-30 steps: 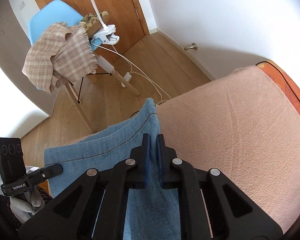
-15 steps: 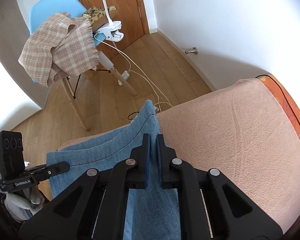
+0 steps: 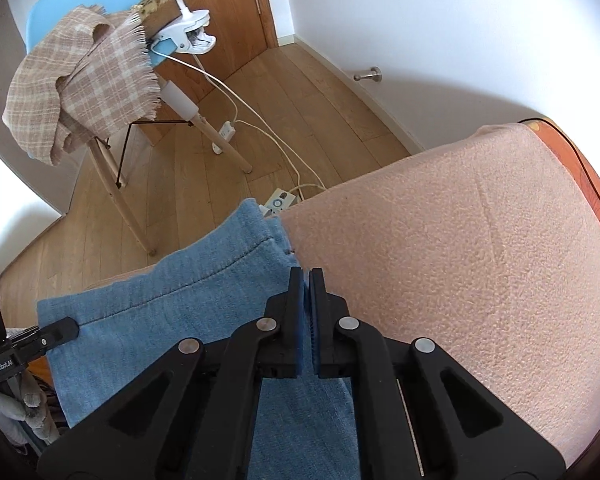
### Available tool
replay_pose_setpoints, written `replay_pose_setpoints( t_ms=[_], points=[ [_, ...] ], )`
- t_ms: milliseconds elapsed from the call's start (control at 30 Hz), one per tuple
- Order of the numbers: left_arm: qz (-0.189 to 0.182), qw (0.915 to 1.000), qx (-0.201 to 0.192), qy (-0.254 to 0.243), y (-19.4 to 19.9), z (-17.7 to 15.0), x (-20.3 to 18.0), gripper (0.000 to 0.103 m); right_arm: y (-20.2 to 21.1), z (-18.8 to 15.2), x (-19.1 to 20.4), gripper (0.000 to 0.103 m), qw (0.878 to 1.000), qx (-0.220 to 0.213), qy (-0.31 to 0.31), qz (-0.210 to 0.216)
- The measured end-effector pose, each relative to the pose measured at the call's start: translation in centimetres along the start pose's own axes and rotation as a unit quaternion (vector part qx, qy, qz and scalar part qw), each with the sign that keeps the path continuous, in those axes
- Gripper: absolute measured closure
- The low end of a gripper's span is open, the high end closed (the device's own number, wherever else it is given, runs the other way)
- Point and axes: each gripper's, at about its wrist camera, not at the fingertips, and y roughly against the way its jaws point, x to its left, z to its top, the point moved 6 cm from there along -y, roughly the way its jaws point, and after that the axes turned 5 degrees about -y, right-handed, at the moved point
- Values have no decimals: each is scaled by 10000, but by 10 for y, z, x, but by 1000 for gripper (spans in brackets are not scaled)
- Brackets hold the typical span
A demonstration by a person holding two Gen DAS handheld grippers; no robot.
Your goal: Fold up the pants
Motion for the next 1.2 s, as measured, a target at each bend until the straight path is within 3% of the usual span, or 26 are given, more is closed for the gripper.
replay_pose_setpoints(
  t_ms=[167,233,333,433,500,567,700,833,933,1200],
  points=[
    [408,9990,-187,84,16,7,8,87,4,-4,-21,100,9995,-45,-283,-129],
    [638,9975,-306,67,21,12,12,75,16,-6,-25,100,9992,-147,-354,-82],
    [601,9974,-327,-211,27,18,2,75,43,-10,-31,100,9974,-380,-614,-28],
    [358,9961,-356,-729,34,24,-22,75,78,-18,-35,95,9943,-664,-831,-73],
    [199,9932,-385,-1076,41,26,-43,75,107,-28,-38,68,9906,-888,-1043,-16],
    [110,9897,-393,-1369,47,27,-62,73,138,-41,-41,50,9856,-1182,-1201,-99],
    [-191,9795,-337,-1975,53,19,-105,67,189,-77,-44,48,9789,-1444,-1383,-421],
    [-674,9679,7,-2420,52,0,-153,64,232,-122,-52,47,9711,-1530,-1658,-778],
    [-1128,9631,383,-2414,43,-16,-185,46,264,-162,-63,44,9617,-1678,-1928,-986],
    [-2101,9363,1292,-2499,11,-79,-259,46,344,-284,-94,43,9334,-1843,-2705,-1469]
  ],
)
